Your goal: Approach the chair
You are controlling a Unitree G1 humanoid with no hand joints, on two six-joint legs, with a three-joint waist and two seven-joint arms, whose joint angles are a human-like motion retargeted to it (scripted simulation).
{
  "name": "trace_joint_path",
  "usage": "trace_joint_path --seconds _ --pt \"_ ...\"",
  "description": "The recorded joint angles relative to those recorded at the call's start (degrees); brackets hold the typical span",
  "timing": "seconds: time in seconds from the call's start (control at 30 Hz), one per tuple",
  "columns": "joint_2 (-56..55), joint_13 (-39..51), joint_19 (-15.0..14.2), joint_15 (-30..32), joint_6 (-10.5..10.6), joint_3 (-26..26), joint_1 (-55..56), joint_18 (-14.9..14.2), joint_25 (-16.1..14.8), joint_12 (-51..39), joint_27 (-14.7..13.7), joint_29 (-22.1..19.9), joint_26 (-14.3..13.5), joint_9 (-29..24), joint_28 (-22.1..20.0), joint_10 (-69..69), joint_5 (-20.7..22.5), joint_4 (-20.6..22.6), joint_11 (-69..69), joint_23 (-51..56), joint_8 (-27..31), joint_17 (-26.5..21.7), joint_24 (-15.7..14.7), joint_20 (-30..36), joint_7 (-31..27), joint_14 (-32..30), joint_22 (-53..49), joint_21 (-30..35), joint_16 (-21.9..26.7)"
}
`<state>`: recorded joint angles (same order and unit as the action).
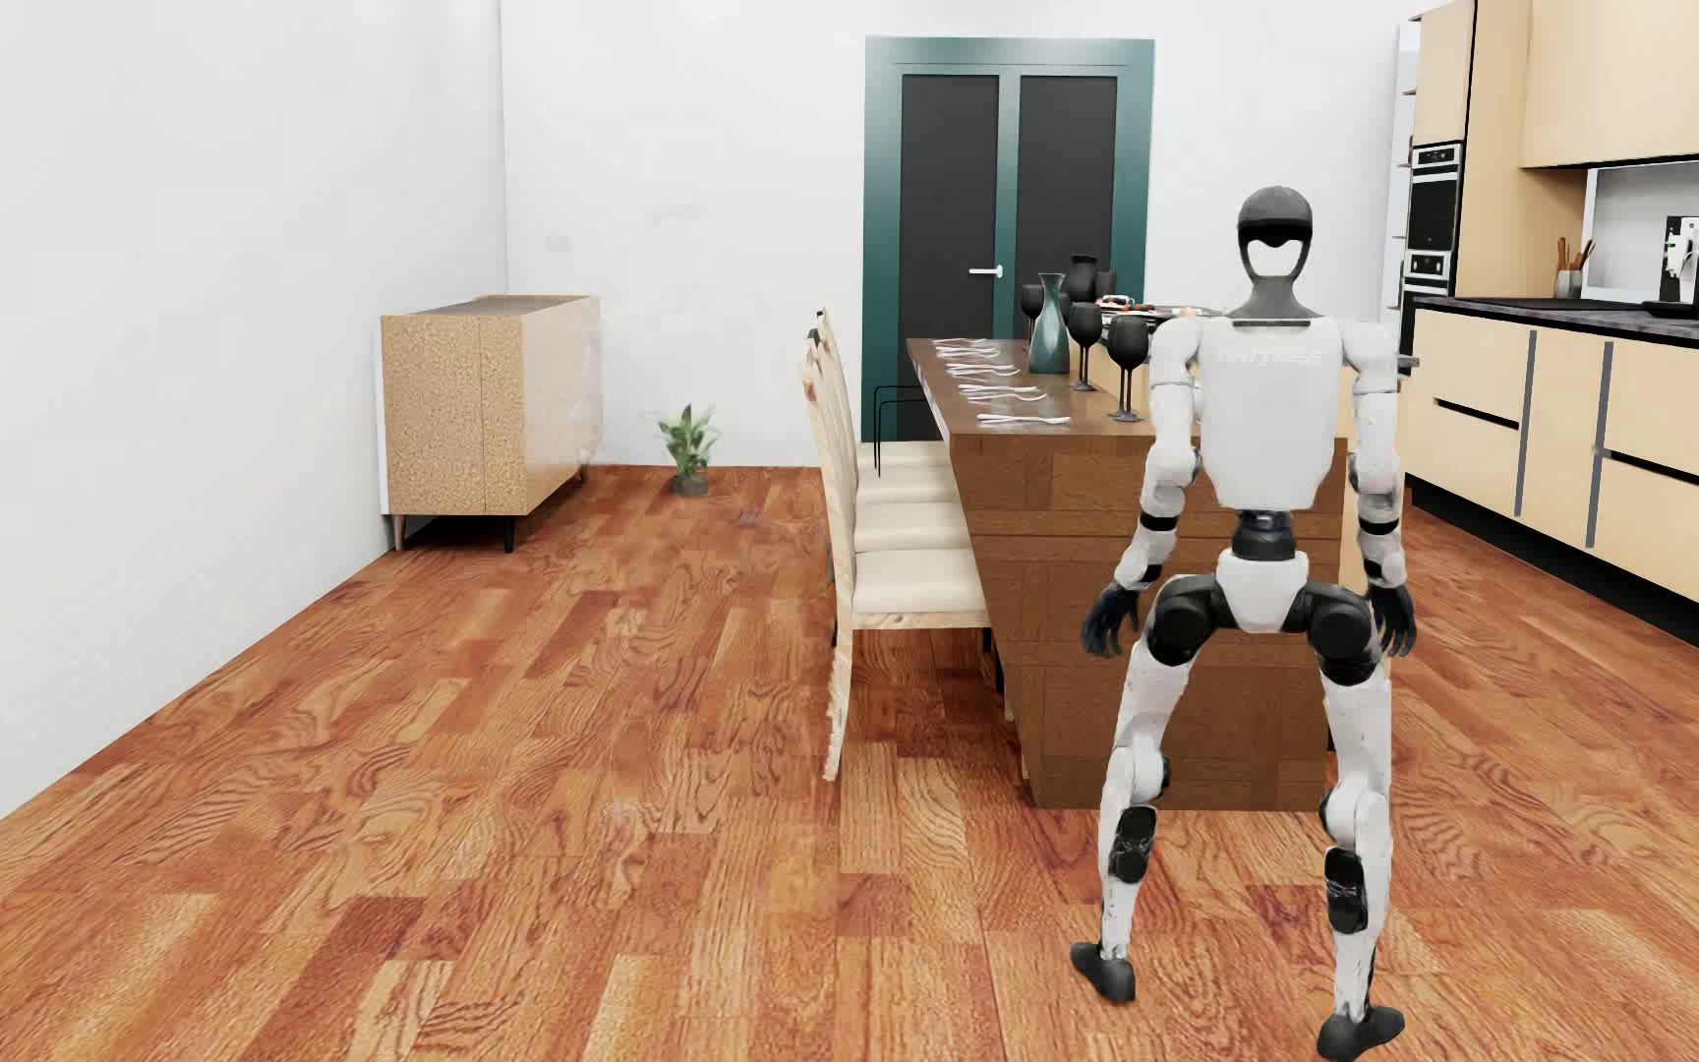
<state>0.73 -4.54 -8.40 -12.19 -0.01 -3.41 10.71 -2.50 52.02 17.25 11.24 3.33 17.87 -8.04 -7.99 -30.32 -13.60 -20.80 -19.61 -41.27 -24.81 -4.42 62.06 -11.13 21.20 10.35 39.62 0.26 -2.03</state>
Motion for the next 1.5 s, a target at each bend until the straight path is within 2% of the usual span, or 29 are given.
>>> trace_joint_path --seconds 0.03,0.07,0.1,0.2,0.23,0.27,0.3,0.33,0.4,0.43,0.53,0.63,0.73,0.77,0.8,0.87,0.9,0.93,0.97,1.0,1.03,1.1,1.17,1.23,1.3,1.4,1.43,1.47,1.5 --pt "0.7 -0.3 -1.1 0.1 0.0 0.0 -1.7 0.7 -0.5 0.0 0.3 -0.2 0.4 0.2 -0.5 1.4 -0.9 -2.2 -0.2 0.7 -0.8 -0.1 0.3 -0.6 6.3 -1.0 0.2 0.1 -0.1" --pt "1.3 -1.0 -2.5 0.2 0.1 -0.1 -3.1 -0.5 -1.3 -0.4 0.3 -0.4 0.7 0.4 -1.0 2.1 -2.1 -2.9 -0.6 1.6 -1.5 -0.5 0.5 -1.1 10.1 -3.0 0.6 -0.1 -0.4" --pt "1.9 -1.9 -4.1 0.4 0.1 -0.3 -3.5 -3.7 -1.9 -0.9 0.2 -1.0 1.0 0.5 -1.7 1.7 -3.7 -2.0 -1.2 2.6 -1.9 -1.1 0.3 -1.6 10.1 -2.8 1.0 -0.2 -0.8" --pt "1.2 -5.7 -5.6 5.6 -1.0 -0.7 -4.5 -1.3 -3.2 -4.4 0.4 -1.7 0.0 0.2 -0.6 0.1 -11.9 4.9 -6.8 4.4 -0.4 -3.6 0.9 -0.2 10.3 1.3 4.2 -0.5 -1.3" --pt "-1.2 -6.9 -1.4 8.9 -1.7 -0.6 -5.3 0.0 -3.3 -6.0 0.6 -1.3 -0.4 0.1 0.0 1.0 -15.7 8.3 -12.0 4.5 0.6 -4.4 2.2 1.2 10.2 2.1 5.2 -0.3 -1.0" --pt "-3.7 -8.6 9.8 11.3 -2.6 -0.4 -6.3 1.3 -3.3 -7.5 1.2 -1.0 -1.1 -0.1 -0.4 2.5 -20.0 11.7 -17.7 4.5 -0.3 -4.6 3.5 2.3 9.9 2.5 6.2 0.0 -0.7" --pt "-6.2 -10.2 15.1 10.3 -3.5 0.0 -7.6 2.5 -3.2 -9.2 1.6 -0.6 -2.0 -0.3 -0.5 4.3 -22.6 14.9 -23.4 4.5 -0.7 -4.4 4.0 2.8 9.1 2.7 6.6 0.3 -0.3" --pt "-9.9 -12.0 16.6 7.6 -4.3 0.9 -8.7 3.6 -2.8 -11.3 1.9 -0.2 -2.6 -0.6 0.3 5.9 -22.1 17.6 -29.9 4.7 2.2 -3.8 3.9 3.3 7.4 2.9 6.4 0.5 0.2" --pt "-18.5 -15.4 15.6 5.5 -5.4 3.0 -10.6 5.5 -3.2 -15.2 2.2 -0.1 -4.6 -1.0 3.5 8.2 -16.0 21.9 -42.2 5.0 9.7 -1.3 4.0 6.0 2.5 3.1 5.6 -0.4 2.1" --pt "-22.2 -16.7 15.0 5.5 -5.7 3.8 -11.4 6.3 -3.3 -17.1 2.3 -0.3 -5.7 -1.1 5.3 9.1 -12.8 23.8 -46.3 4.6 11.1 0.1 4.8 8.2 -0.2 3.3 5.1 -1.0 3.3" --pt "-30.7 -19.8 14.3 6.2 -6.2 5.8 -14.5 8.8 -2.1 -22.6 1.7 1.2 -8.4 -1.1 9.2 12.4 -4.1 29.3 -48.2 3.2 10.4 2.5 7.7 16.3 -8.7 3.5 2.8 0.6 5.6" --pt "-35.3 -20.9 11.6 8.0 -6.2 6.3 -18.8 11.4 0.0 -25.0 0.1 4.5 -10.7 -0.9 10.6 15.8 8.5 33.8 -34.9 2.8 11.7 2.2 6.8 22.3 -16.2 3.6 -0.9 3.6 5.3" --pt "-31.0 -21.6 7.2 9.4 -6.2 5.9 -22.1 13.7 -0.7 -25.3 0.2 3.6 -12.5 -0.2 12.0 16.7 14.0 37.5 -7.0 4.5 4.7 1.9 4.5 27.7 -22.8 3.9 -3.4 1.3 4.5" --pt "-28.5 -21.7 7.5 9.3 -6.1 5.7 -23.4 14.3 -1.1 -24.8 0.6 2.7 -12.8 -0.1 12.7 16.2 15.0 38.6 0.3 5.1 3.2 1.8 3.9 29.2 -24.7 3.8 -3.6 0.1 4.5" --pt "-26.3 -21.6 8.5 8.7 -5.8 5.7 -25.1 15.0 -1.6 -24.0 1.0 1.9 -12.8 0.0 13.2 15.0 15.6 39.6 3.3 5.4 3.1 1.5 3.6 30.5 -26.4 3.2 -3.4 -1.1 4.5" --pt "-24.3 -20.7 20.8 13.1 -4.6 5.7 -28.2 15.4 -2.2 -21.3 2.2 0.7 -10.9 0.2 13.3 12.3 15.2 40.3 1.0 5.5 5.0 1.1 4.0 31.0 -28.4 -0.4 -2.0 -3.6 5.0" --pt "-24.9 -19.8 22.4 11.9 -3.6 5.8 -28.6 14.8 -2.5 -19.1 2.8 0.0 -8.9 0.2 12.2 8.8 13.9 40.4 -4.1 5.2 4.9 0.9 4.2 29.8 -28.5 -3.0 -0.9 -5.1 5.0" --pt "-25.1 -18.8 22.2 8.5 -2.5 5.9 -27.6 12.3 -2.9 -16.5 3.6 -0.9 -6.1 0.2 10.6 3.4 12.6 40.4 -9.2 4.9 4.6 0.9 3.5 27.6 -28.2 -7.1 0.5 -6.8 4.4" --pt "-23.8 -17.8 21.4 5.5 -1.5 6.2 -25.4 4.0 -3.4 -14.2 4.1 -1.7 -4.0 0.2 9.7 -4.4 11.4 40.4 -11.8 4.6 3.8 1.2 2.2 25.4 -27.7 -11.0 2.5 -8.5 4.0" --pt "-21.4 -16.6 20.4 3.4 -0.8 6.5 -21.8 -10.3 -4.1 -12.6 4.1 -2.7 -2.1 0.3 10.2 -13.3 10.3 38.9 -12.4 4.1 2.7 1.6 1.0 23.6 -25.0 -15.8 4.9 -10.0 4.3" --pt "-18.8 -15.1 19.3 1.8 -0.2 6.8 -17.1 -12.0 -4.2 -11.5 4.2 -3.3 -1.1 0.4 11.8 -22.0 9.6 34.9 -12.1 3.5 1.4 2.0 1.3 23.2 -20.3 -17.5 7.4 -10.6 5.7" --pt "-13.6 -11.5 16.9 -0.5 0.9 6.4 -8.1 -5.1 -2.5 -8.7 3.1 -2.9 -1.4 0.5 14.2 -34.0 9.2 23.0 -10.6 3.3 0.4 1.8 3.8 23.0 -10.9 -10.8 9.3 -8.8 9.2" --pt "-8.6 -8.6 14.7 -2.1 1.9 4.7 -0.7 -0.9 -0.3 -5.0 -0.8 -2.5 -1.7 0.4 14.8 -36.4 10.4 13.1 -8.2 4.9 0.8 1.3 4.6 20.6 -6.9 -8.5 8.2 -6.0 12.0" --pt "-4.7 -6.0 12.4 -4.0 2.6 2.6 5.2 0.7 0.2 -1.3 -4.2 -2.3 -1.6 0.4 14.2 -29.8 11.5 7.0 -6.7 9.1 3.1 1.2 1.8 15.1 -5.9 -6.3 5.5 -2.9 12.3" --pt "-2.4 -3.3 10.6 -5.3 2.9 0.4 8.5 2.7 -1.2 1.9 -5.9 -2.2 -0.8 0.6 12.9 -15.7 12.0 3.2 -5.7 13.7 7.3 1.2 -1.2 9.1 -3.8 -7.4 2.6 -0.4 10.4" --pt "-0.2 0.1 7.5 -6.5 2.7 -2.6 13.1 0.8 -3.1 4.8 -4.9 -1.7 -0.6 0.8 12.3 4.9 11.4 6.4 -4.8 17.6 15.4 1.8 -2.9 5.2 -13.6 -9.0 0.6 3.1 5.8" --pt "0.4 0.6 6.4 -7.0 2.5 -3.0 14.0 -1.5 -3.3 5.1 -4.8 -1.7 -1.9 0.9 13.5 9.6 11.1 6.7 -4.9 18.3 18.3 2.1 -1.2 6.5 -16.6 -9.4 0.9 4.4 5.4" --pt "0.9 0.7 5.2 -8.0 2.3 -3.1 14.5 -5.9 -3.5 5.3 -4.9 -1.8 -2.9 0.9 13.6 13.4 11.0 5.9 -5.2 18.6 21.4 2.6 0.9 7.6 -19.2 -11.0 0.8 5.8 5.4" --pt "1.4 0.3 3.8 -9.7 2.1 -3.2 14.4 -6.1 -3.9 5.0 -4.9 -1.5 -3.5 0.9 13.6 16.2 10.6 4.6 -5.7 18.7 24.8 3.0 3.3 8.6 -23.0 -13.6 1.0 6.9 5.9"
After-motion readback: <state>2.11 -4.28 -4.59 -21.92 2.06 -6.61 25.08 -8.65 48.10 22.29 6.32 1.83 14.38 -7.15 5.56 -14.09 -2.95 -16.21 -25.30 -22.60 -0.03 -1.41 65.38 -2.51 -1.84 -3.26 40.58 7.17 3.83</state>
